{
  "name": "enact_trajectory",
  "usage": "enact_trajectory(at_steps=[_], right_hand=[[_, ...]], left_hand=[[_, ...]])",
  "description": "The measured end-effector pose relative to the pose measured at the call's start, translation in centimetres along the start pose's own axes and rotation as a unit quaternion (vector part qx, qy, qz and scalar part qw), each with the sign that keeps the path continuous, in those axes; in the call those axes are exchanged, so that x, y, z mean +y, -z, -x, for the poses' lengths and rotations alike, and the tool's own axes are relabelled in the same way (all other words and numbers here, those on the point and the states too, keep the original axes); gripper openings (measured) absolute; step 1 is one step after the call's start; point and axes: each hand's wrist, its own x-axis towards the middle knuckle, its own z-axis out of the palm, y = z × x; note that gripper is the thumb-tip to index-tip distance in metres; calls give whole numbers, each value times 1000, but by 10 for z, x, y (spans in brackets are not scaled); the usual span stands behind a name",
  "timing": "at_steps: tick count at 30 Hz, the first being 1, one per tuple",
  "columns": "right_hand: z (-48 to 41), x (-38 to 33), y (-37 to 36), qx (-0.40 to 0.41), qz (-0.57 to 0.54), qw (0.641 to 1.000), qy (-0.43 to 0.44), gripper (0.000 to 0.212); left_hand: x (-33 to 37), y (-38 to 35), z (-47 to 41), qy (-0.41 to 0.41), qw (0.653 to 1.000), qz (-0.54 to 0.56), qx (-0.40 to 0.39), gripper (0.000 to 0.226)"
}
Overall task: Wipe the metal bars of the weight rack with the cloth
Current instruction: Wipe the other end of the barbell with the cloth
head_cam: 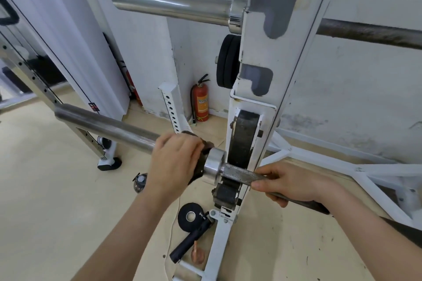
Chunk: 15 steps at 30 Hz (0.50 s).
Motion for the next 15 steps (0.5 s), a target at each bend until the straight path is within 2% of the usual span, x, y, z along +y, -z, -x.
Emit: enact_trajectory(at_steps=[2,6,10,13,15], right_hand=[[1,-2,-1,-4,7,1000,-1,25],[2,-1,-3,8,-4,1000,12,23],[1,0,-2,16,-1,1000,12,29],[3,-2,-2,23,16,999,17,26],[4,-1,-3,37,38,998,19,26]], left_hand=[[-13,-9,12,-17,1000,-14,-7,21],[-51,1,-8,81,993,-26,81,28],[-43,-6,24,62,994,-5,94,28],[-63,-8,27,146,980,19,131,20],[-75,5,12,249,958,42,136,11]])
